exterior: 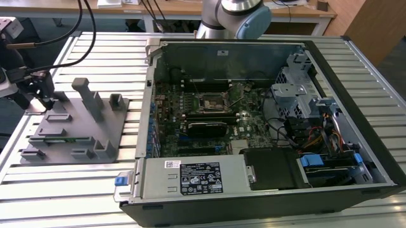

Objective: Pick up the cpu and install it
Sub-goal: 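Pick up the cpu and move it towards the insertion slot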

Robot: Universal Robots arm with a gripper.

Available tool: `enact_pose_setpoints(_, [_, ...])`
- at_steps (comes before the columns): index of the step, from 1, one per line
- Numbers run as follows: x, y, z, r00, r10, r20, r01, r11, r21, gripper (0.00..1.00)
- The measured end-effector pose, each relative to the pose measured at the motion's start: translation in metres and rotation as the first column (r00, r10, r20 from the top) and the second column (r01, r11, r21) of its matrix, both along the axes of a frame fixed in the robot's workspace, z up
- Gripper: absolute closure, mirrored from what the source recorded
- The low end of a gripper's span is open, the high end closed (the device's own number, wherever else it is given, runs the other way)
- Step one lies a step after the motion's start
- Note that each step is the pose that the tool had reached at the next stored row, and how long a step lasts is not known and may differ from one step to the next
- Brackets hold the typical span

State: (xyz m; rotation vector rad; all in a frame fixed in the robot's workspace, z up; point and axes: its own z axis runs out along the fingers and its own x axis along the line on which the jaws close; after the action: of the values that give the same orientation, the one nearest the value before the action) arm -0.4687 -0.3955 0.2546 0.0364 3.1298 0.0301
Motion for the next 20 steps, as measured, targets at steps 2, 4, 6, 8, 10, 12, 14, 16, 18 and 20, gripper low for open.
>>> enact_pose_setpoints(2, [0.000,0.0000,0.0009,1.0000,0.000,0.0000,0.000,1.0000,0.0000,0.46])
enact_pose_setpoints(4, [0.000,0.0000,0.0024,1.0000,0.000,0.0000,0.000,1.0000,0.0000,0.46])
enact_pose_setpoints(6, [0.000,0.0000,0.0041,1.0000,0.000,0.0001,0.000,1.0000,0.0000,0.46])
enact_pose_setpoints(8, [0.000,0.0000,0.0057,1.0000,0.000,0.0001,0.000,1.0000,0.0001,0.46])
enact_pose_setpoints(10, [0.000,0.0000,0.0073,1.0000,0.000,0.0002,0.000,1.0000,0.0001,0.46])
enact_pose_setpoints(12, [0.000,0.0000,0.0086,1.0000,0.000,0.0002,0.000,1.0000,0.0001,0.46])
enact_pose_setpoints(14, [0.000,0.0000,0.0100,1.0000,0.000,0.0001,0.000,1.0000,0.0001,0.46])
enact_pose_setpoints(16, [0.000,0.0001,0.0118,1.0000,0.000,0.0001,0.000,1.0000,0.0001,0.46])
enact_pose_setpoints(18, [0.000,0.0001,0.0136,1.0000,0.000,0.0001,0.000,1.0000,0.0000,0.46])
enact_pose_setpoints(20, [0.000,0.0001,0.0155,1.0000,0.000,0.0002,0.000,1.0000,0.0000,0.46])
